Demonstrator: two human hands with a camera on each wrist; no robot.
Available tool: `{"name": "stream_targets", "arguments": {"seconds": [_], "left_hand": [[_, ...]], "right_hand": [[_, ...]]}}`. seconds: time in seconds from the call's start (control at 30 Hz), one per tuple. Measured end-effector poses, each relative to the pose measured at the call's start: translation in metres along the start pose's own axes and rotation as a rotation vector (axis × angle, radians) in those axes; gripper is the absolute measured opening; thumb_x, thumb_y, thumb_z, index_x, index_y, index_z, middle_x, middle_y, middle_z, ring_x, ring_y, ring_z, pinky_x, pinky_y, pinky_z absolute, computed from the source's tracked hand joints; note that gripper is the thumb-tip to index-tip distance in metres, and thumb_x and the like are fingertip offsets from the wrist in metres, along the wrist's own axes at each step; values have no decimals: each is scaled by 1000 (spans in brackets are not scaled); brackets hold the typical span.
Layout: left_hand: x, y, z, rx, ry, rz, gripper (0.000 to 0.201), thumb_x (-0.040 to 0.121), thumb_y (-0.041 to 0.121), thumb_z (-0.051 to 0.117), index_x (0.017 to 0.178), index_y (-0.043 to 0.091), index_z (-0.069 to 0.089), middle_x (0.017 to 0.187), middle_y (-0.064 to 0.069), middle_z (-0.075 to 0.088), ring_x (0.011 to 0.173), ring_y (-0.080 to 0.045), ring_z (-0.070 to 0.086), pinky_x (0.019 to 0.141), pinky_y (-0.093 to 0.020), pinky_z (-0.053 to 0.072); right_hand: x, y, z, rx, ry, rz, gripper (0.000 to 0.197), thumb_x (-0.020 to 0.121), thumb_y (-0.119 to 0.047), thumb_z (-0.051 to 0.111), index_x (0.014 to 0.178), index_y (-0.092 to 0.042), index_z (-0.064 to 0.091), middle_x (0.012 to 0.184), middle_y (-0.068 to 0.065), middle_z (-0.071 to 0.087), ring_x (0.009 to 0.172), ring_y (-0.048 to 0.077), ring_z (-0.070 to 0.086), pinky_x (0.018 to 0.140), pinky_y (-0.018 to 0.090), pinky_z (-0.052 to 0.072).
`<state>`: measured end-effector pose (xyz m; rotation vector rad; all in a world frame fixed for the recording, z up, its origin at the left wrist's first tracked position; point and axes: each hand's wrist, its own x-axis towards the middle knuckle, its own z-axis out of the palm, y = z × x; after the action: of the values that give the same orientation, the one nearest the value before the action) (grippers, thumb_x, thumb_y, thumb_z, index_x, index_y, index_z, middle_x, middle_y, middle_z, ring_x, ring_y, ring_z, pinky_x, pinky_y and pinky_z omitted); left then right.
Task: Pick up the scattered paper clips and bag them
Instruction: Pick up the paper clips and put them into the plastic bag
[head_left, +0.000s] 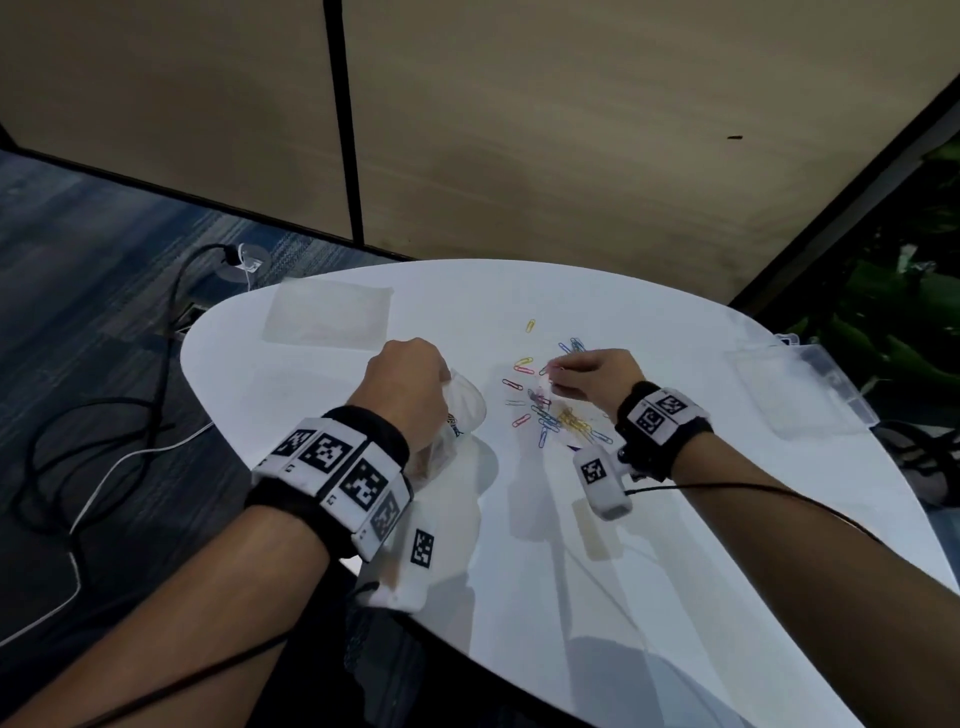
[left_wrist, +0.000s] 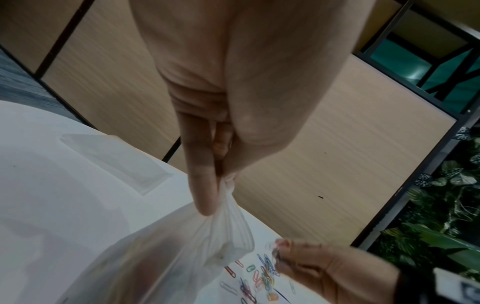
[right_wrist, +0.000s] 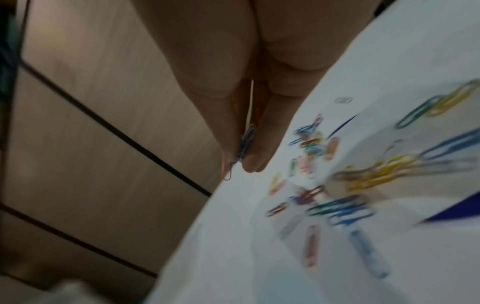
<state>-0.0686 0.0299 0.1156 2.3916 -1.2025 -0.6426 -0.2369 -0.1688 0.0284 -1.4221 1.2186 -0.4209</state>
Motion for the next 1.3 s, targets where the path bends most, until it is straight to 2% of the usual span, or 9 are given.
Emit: {"name": "stream_targets", "arguments": {"seconds": [0.2,0.43,0.57,0.73,0.83,0.97,1.03,1.13,1.3], "left_hand": [[1,19,6,-1,-16,14,33,93,3,56,120,13,71,121,-12,68,111,-30,65,96,-32,52],[0,32,15,-49,-60,31,22,88,3,54,85,8,75,81,-14,72,82,-31,71,79,-38,60],[-2,33,16,-62,-71,40,26,88,1,51,84,8,76,82,-13,72,78,-31,72,75,-40,62],[-1,31,15,-58,-59,33,29,86,-2,51,84,11,77,80,-11,72,80,-29,71,77,-39,61],[-2,31,14,-50,-69,32,30,85,-2,50,82,10,77,79,-12,72,81,-30,71,77,-38,61],[-2,24,12,-69,-52,20,23,89,1,55,91,10,76,88,-16,74,86,-31,72,83,-40,60],[-2,17,10,-101,-37,6,25,91,2,56,107,10,75,99,-15,73,89,-32,72,87,-39,59],[-2,7,3,-123,-26,-17,30,92,1,54,115,10,72,110,-14,71,92,-32,72,89,-38,59],[-3,2,-5,-104,-25,-19,29,92,1,55,113,11,73,111,-14,72,96,-31,71,91,-35,57]], "right_hand": [[-57,-45,26,298,-374,21,21,82,4,70,103,7,69,93,15,72,83,23,71,77,22,58],[-75,-39,52,-164,-268,-118,15,84,6,64,95,3,74,81,15,74,69,21,72,79,30,60],[-85,-45,59,-573,-152,-334,12,81,-8,68,75,-10,78,69,5,74,55,7,67,58,16,53],[-88,-48,68,-818,-210,-453,24,78,-3,61,88,-15,79,80,7,75,76,20,65,73,26,53],[-87,-49,72,-934,-266,-459,28,79,-3,52,65,-21,69,71,10,68,70,27,58,68,30,49],[-88,-62,60,-976,-484,-500,33,83,-2,49,71,-23,72,59,-8,58,66,11,54,67,22,42],[-81,-68,47,-685,-513,-457,33,85,2,51,93,-17,77,78,-4,73,75,4,66,77,17,51],[-42,-55,16,-237,-313,-273,32,89,7,48,92,-9,75,98,11,74,91,25,71,88,41,58],[58,16,-34,-990,63,119,55,97,-40,44,144,-12,42,153,9,39,138,29,39,115,37,30]]}}
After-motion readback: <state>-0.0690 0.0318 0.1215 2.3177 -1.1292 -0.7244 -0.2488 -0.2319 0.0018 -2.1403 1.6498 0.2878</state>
